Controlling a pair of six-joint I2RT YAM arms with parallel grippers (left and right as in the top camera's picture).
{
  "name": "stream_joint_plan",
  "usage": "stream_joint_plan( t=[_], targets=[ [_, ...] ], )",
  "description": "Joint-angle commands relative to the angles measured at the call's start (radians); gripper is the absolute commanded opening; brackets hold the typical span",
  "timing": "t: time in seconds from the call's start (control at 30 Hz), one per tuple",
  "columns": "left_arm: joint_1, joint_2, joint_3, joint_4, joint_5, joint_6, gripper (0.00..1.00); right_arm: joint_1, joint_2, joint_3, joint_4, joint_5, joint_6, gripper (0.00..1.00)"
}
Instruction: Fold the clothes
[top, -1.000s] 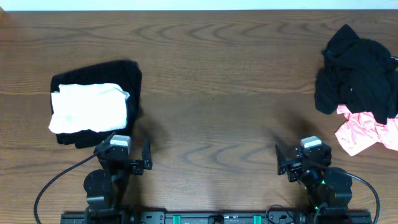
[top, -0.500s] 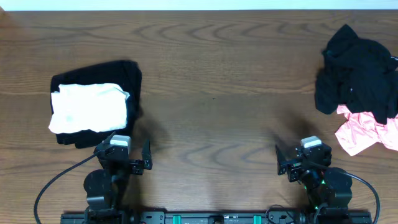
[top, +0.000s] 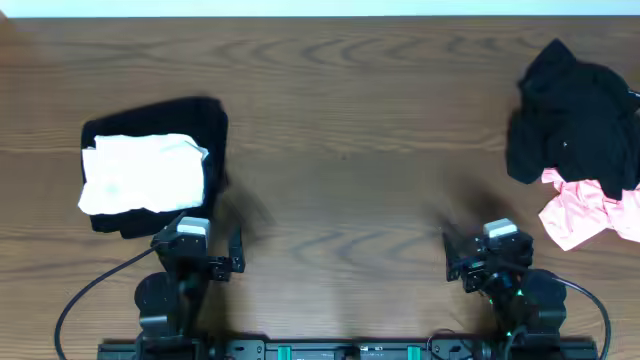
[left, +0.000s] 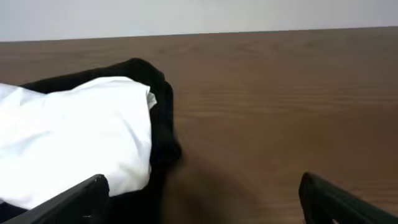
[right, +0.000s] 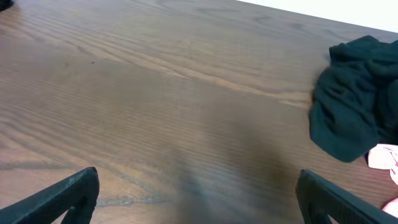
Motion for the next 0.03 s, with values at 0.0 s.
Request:
stream_joint_plan(
  t=[0.0],
  targets=[
    [-0.006,-0.007,-0.023,0.002,0.013,-0.016,0.98,-0.005,-0.006,-0.003,0.002,0.003,0.015,0.99]
  ],
)
